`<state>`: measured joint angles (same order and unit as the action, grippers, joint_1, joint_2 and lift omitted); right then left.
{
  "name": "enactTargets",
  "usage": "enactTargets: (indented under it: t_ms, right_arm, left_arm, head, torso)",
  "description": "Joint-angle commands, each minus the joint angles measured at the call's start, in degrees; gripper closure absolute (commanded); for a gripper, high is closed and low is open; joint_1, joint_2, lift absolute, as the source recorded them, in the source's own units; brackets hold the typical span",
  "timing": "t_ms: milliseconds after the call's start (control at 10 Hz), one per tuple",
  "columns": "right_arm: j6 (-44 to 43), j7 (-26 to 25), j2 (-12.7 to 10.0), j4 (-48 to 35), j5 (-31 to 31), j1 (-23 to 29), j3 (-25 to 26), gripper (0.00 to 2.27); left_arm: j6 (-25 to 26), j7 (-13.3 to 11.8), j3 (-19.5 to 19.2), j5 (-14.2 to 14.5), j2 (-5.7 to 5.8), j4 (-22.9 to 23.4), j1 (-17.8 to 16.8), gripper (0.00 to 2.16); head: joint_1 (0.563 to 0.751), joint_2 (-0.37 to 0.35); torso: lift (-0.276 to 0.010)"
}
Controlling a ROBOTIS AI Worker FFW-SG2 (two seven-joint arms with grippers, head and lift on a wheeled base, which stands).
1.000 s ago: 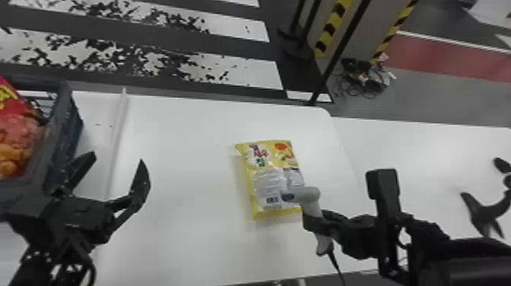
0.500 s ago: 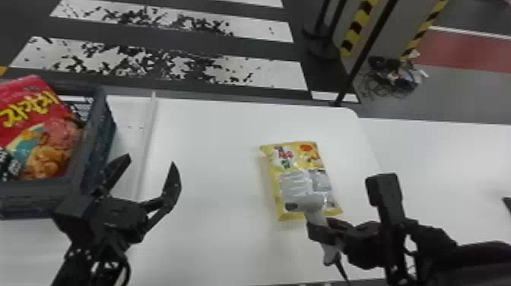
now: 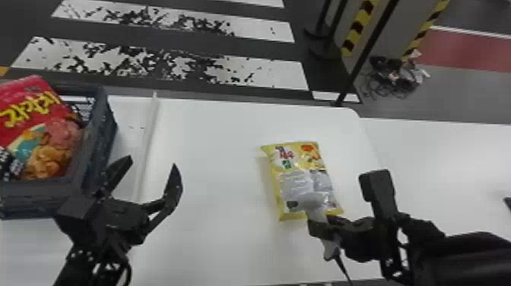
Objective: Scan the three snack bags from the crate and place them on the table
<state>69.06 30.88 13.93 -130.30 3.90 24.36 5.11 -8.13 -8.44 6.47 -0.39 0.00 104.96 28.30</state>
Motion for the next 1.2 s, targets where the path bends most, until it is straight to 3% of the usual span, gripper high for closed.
enactTargets:
  t_ms: [0,400,700,1100]
  right_arm:
    - [-0.01,-0.03,0.04,-0.04,-0.04,-0.20,-0.01,2.26]
    - [-4.23,-1.52,0.04,2.34,-0.83,-1.43,6.41,2.25]
    - [-14.25,-3.81,0.13,11.30,-3.02,-3.71,12.03,2.25]
    - [-21.10,-3.81,2.68,23.69,-3.02,-9.86,13.79,2.26]
  left_arm:
    - [0.00,0.00,0.12,-0.05,-0.15,-0.01,0.00,0.09]
    - [0.53,0.00,0.65,-0.14,-0.15,-0.01,-0.70,0.09]
    - [0.53,0.35,0.73,-0.14,-0.15,0.16,-0.52,0.09]
    - [0.36,1.49,0.47,-0.58,-0.15,0.69,0.00,0.09]
  head:
    - [0.695,-0.184]
    - [0.695,-0.218]
    - [0.695,-0.292]
    - [0.695,-0.350]
  torso:
    - [-0.062]
    - [-0.062]
    - [-0.062]
    - [-0.062]
